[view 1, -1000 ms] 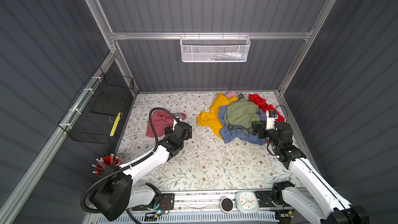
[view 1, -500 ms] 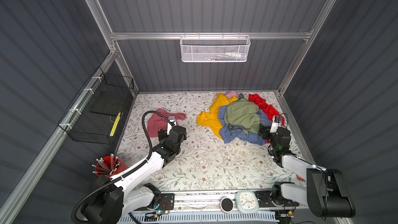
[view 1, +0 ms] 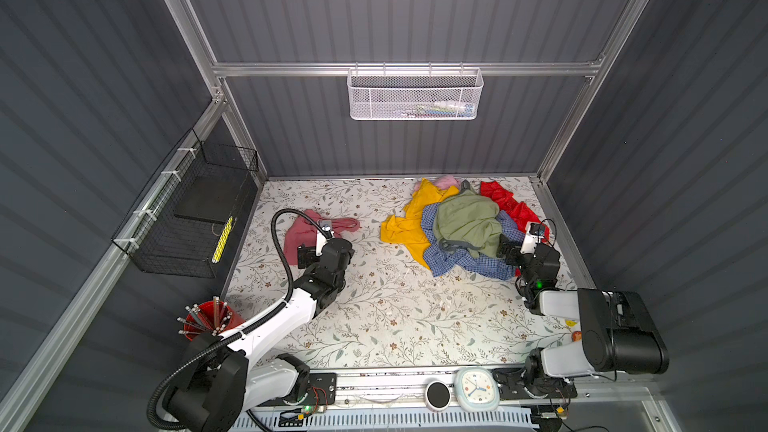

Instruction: Pick out a specific cloth from the pile

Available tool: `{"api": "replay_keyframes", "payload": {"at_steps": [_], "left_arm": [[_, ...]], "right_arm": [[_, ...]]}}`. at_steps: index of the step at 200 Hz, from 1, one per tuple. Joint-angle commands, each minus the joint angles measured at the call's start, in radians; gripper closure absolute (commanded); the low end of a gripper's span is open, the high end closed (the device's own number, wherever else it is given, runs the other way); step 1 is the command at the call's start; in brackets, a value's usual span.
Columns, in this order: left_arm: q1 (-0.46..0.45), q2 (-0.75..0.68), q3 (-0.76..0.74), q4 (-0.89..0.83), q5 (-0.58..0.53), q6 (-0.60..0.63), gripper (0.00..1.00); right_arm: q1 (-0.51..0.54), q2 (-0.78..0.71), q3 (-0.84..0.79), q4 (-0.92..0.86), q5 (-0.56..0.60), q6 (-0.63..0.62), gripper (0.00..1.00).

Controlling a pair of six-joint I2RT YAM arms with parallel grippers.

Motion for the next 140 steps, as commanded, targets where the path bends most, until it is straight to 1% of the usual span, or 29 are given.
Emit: {"api": "replay_keyframes", "payload": {"at_steps": [1, 18, 34, 44, 55, 64, 78, 91, 103, 108, 114, 119, 122, 135, 140], "left_arm": [[0.095, 0.044, -0.040, 0.154, 0.057, 0.042, 0.00], [0.154, 0.096, -0.058, 0.260, 0.118, 0.102, 0.00], [0.188, 0.174, -0.069, 0.364, 0.181, 0.184, 0.00], [0.207, 0.222, -0.085, 0.440, 0.199, 0.207, 0.00], [0.224, 0.266, -0.115, 0.554, 0.220, 0.210, 0.00], [0.243, 0.302, -0.149, 0.662, 0.272, 0.207, 0.00], [0.263, 0.356, -0.170, 0.749, 0.296, 0.216, 0.00], [0.295, 0.421, -0.201, 0.868, 0.336, 0.201, 0.00], [0.330, 0.490, -0.233, 0.977, 0.415, 0.184, 0.00], [0.341, 0.520, -0.239, 1.054, 0.423, 0.197, 0.01], [0.346, 0.513, -0.232, 1.032, 0.434, 0.181, 0.00], [0.353, 0.484, -0.218, 0.934, 0.457, 0.171, 0.00], [0.357, 0.475, -0.208, 0.905, 0.479, 0.174, 0.00], [0.371, 0.510, -0.188, 0.933, 0.535, 0.195, 0.00], [0.374, 0.505, -0.161, 0.882, 0.555, 0.194, 0.00]], "right_arm": [[-0.004, 0.001, 0.020, 0.001, -0.017, 0.009, 0.01], [-0.003, 0.008, 0.016, 0.018, -0.016, 0.009, 0.01], [-0.004, 0.007, 0.016, 0.017, -0.017, 0.009, 0.01], [-0.003, 0.008, 0.017, 0.017, -0.017, 0.009, 0.01], [-0.004, 0.007, 0.017, 0.015, -0.016, 0.009, 0.01], [-0.003, 0.007, 0.015, 0.017, -0.016, 0.009, 0.01], [-0.004, 0.006, 0.016, 0.017, -0.016, 0.009, 0.01], [-0.004, 0.005, 0.016, 0.019, -0.017, 0.009, 0.01], [-0.004, 0.005, 0.016, 0.018, -0.017, 0.009, 0.01], [-0.004, 0.006, 0.015, 0.018, -0.018, 0.009, 0.01], [-0.004, 0.005, 0.015, 0.018, -0.018, 0.009, 0.01], [-0.004, 0.006, 0.016, 0.018, -0.018, 0.009, 0.01], [-0.004, 0.004, 0.015, 0.019, -0.018, 0.009, 0.01], [-0.003, 0.005, 0.016, 0.018, -0.018, 0.009, 0.01], [-0.004, 0.005, 0.015, 0.018, -0.018, 0.009, 0.01]]}}
